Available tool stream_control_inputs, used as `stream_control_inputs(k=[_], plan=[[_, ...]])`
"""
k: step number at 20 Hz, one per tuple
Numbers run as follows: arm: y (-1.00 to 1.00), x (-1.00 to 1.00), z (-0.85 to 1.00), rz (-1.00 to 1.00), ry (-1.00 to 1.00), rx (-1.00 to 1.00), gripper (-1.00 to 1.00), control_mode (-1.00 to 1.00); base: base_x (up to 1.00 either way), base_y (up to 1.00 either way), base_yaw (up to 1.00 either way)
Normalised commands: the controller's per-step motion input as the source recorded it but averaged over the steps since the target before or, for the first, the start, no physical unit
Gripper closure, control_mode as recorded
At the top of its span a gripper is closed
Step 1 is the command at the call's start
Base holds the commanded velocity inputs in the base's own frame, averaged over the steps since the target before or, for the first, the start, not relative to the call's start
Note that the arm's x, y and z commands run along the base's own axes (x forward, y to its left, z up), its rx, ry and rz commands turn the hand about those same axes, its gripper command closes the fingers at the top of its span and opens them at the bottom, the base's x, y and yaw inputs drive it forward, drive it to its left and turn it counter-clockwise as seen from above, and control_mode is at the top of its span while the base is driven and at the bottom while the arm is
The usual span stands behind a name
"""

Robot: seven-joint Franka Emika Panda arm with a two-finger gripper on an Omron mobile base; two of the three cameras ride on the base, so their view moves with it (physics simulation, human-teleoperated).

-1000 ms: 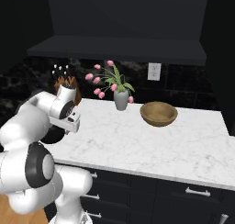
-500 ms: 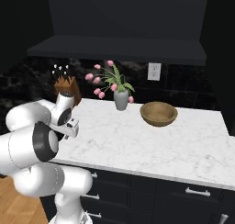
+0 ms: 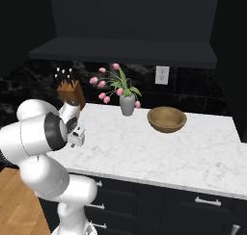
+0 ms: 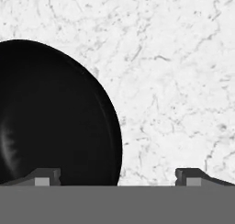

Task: Pick up the bowls on the counter and stack them on top of one another in the open cabinet. Place the smaller bowl on top of the larger bowl.

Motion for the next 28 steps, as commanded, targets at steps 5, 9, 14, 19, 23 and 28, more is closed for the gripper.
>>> stream_control_inputs(k=[5, 9, 14, 19, 23, 28], plan=[[0.03, 0.13, -0.16, -0.01, 0.0, 0.0, 1.0, -1.0, 0.0, 0.0, 0.0], [0.0, 0.07, -0.05, 0.0, 0.0, 0.0, 1.0, -1.0, 0.0, 0.0, 0.0], [-0.26, -0.22, 0.16, 0.02, -0.08, 0.02, 1.0, -1.0, 0.0, 0.0, 0.0], [-0.64, -0.43, 0.59, 0.0, -0.05, 0.07, 1.0, -1.0, 0.0, 0.0, 0.0], [-0.96, -0.49, 0.86, 0.0, -0.08, 0.11, 1.0, -1.0, 0.0, 0.0, 0.0], [-1.0, -0.26, 0.78, -0.13, 0.01, 0.08, 1.0, -1.0, 0.0, 0.0, 0.0]])
